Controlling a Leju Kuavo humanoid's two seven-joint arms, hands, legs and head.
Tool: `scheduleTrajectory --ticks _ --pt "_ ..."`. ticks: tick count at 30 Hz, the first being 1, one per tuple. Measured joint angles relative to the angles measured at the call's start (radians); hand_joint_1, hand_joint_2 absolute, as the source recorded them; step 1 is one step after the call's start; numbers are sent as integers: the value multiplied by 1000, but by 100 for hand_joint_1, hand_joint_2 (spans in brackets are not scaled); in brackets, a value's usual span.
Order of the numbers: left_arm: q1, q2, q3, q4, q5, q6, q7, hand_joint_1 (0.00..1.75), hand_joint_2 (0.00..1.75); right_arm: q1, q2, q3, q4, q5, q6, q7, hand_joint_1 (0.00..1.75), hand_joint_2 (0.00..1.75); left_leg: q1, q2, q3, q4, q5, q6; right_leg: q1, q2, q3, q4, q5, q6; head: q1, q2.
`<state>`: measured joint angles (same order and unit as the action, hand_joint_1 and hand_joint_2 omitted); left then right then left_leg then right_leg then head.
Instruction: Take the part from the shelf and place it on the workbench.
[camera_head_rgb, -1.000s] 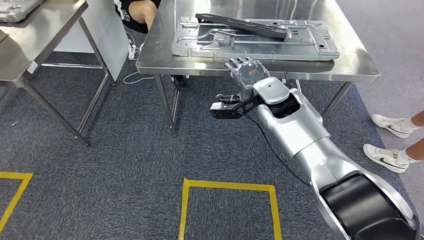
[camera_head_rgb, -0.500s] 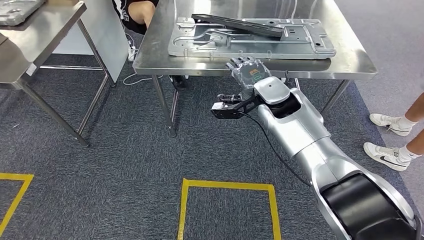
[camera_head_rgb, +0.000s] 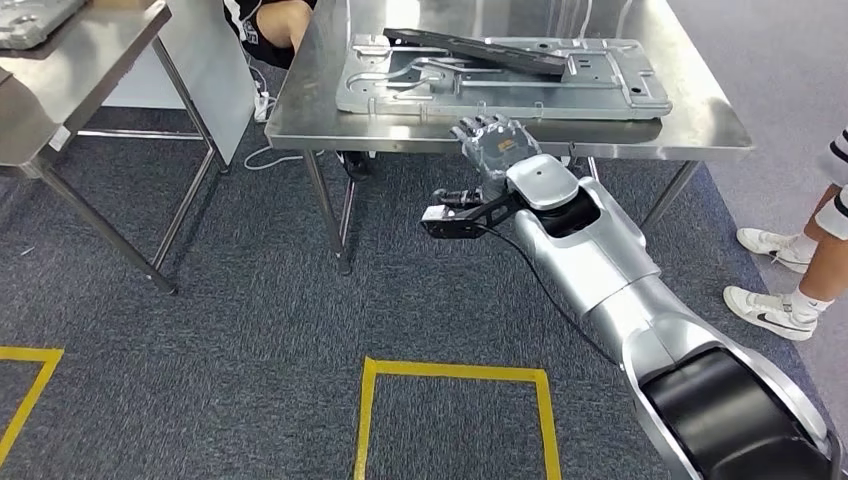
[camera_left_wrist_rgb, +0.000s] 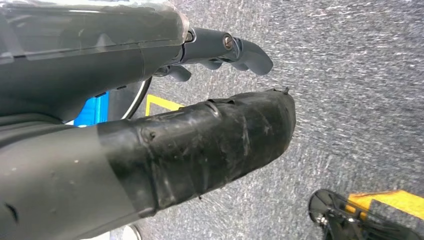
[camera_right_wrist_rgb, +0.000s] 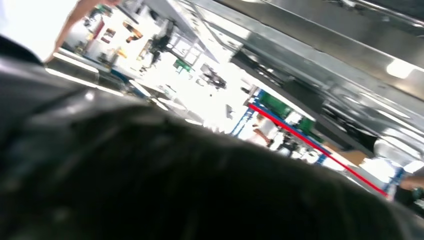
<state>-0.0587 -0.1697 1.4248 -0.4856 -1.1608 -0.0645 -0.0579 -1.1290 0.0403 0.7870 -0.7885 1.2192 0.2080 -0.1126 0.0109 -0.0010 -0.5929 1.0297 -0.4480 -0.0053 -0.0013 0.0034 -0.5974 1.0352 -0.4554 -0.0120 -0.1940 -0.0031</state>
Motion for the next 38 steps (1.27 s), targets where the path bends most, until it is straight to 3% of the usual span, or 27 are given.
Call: scheduleTrajectory --ticks 2,3,6,7,8,9,11,13,15,18,21,22,23,24,27,29,33,35,37,38 --pt "-1 0 0 0 0 0 0 0 0 -1 0 0 0 0 0 0 0 0 4 1 3 -9 2 12 -1 0 -3 12 -11 11 0 0" --pt "-1 0 0 0 0 0 0 0 0 -2 0 0 0 0 0 0 0 0 6 2 5 -13 4 18 -2 -1 -15 38 -30 16 0 0" --pt "0 0 0 0 0 0 0 0 0 0 -1 0 0 0 0 0 0 0 7 4 6 -15 5 29 -5 -1 -99 217 -119 29 0 0" --pt "0 0 0 0 0 0 0 0 0 3 -1 0 0 0 0 0 0 0 7 4 6 -14 4 30 -6 -1 -124 267 -130 31 0 0" --pt "1 1 0 0 0 0 0 0 0 5 -2 0 0 0 0 0 0 0 7 4 6 -13 3 30 -7 -1 -134 283 -120 31 0 0" --pt "0 1 0 0 0 0 0 0 0 5 -2 0 0 0 0 0 0 0 6 3 7 -12 2 30 -8 -1 -125 258 -92 30 0 0" --pt "1 0 0 0 0 0 0 0 0 3 -2 0 0 0 0 0 0 0 6 1 10 -9 -3 28 -8 -1 -65 126 -21 22 0 0" --pt "0 -2 0 0 0 0 0 0 0 0 -2 0 0 0 0 0 0 0 5 1 10 -9 -5 22 -1 -1 -17 24 12 13 0 0" --pt "0 -4 0 0 0 0 0 0 0 -1 -2 0 0 0 0 0 0 0 4 1 9 -11 -3 12 6 -1 -9 3 11 5 0 0" --pt "0 -4 0 0 0 0 0 0 0 -3 -1 0 0 0 0 0 0 0 4 0 -2 13 -26 -3 -4 -2 -3 -16 16 -11 0 0" --pt "0 -4 0 0 0 0 0 0 0 -2 0 0 0 0 0 0 0 0 6 0 -79 184 -115 -12 -5 -3 0 -21 19 -21 0 0" --pt "0 -4 0 0 0 0 0 0 0 -1 0 0 0 0 0 0 0 0 6 0 -107 242 -133 -15 -5 -3 0 -19 18 -21 0 0" --pt "0 -4 0 0 0 0 0 0 0 1 0 0 0 0 0 0 0 0 7 0 -123 270 -131 -17 -4 -3 -1 -18 16 -21 0 0" --pt "1 -4 0 0 0 0 0 0 0 2 0 0 0 0 0 0 0 0 7 0 -119 259 -109 -18 -4 -2 -1 -15 15 -21 0 0" --pt "2 -1 0 0 0 0 0 0 0 1 0 0 0 0 0 0 0 0 7 0 -32 74 -14 -15 -5 -1 0 -4 5 -12 0 0" --pt "1 0 0 0 0 0 0 0 0 1 0 0 0 0 0 0 0 0 3 -1 0 9 -2 -7 -3 -1 -3 1 3 -4 0 0" --pt "-1 -1 0 0 0 0 0 0 0 -1 0 0 0 0 0 0 0 0 6 -1 4 -5 -1 14 -3 -1 -8 18 -11 14 0 0" --pt "-1 -1 0 0 0 0 0 0 0 -3 -1 0 0 0 0 0 0 0 7 2 5 -9 2 26 -5 -1 -47 106 -65 23 0 0" --pt "1 0 0 0 0 0 0 0 0 0 -1 0 0 0 0 0 0 0 6 3 4 -9 2 30 -5 -2 -111 242 -124 29 0 0" --pt "1 0 0 0 0 0 0 0 0 2 -1 0 0 0 0 0 0 0 6 3 4 -9 2 30 -6 -2 -129 278 -136 30 0 0"
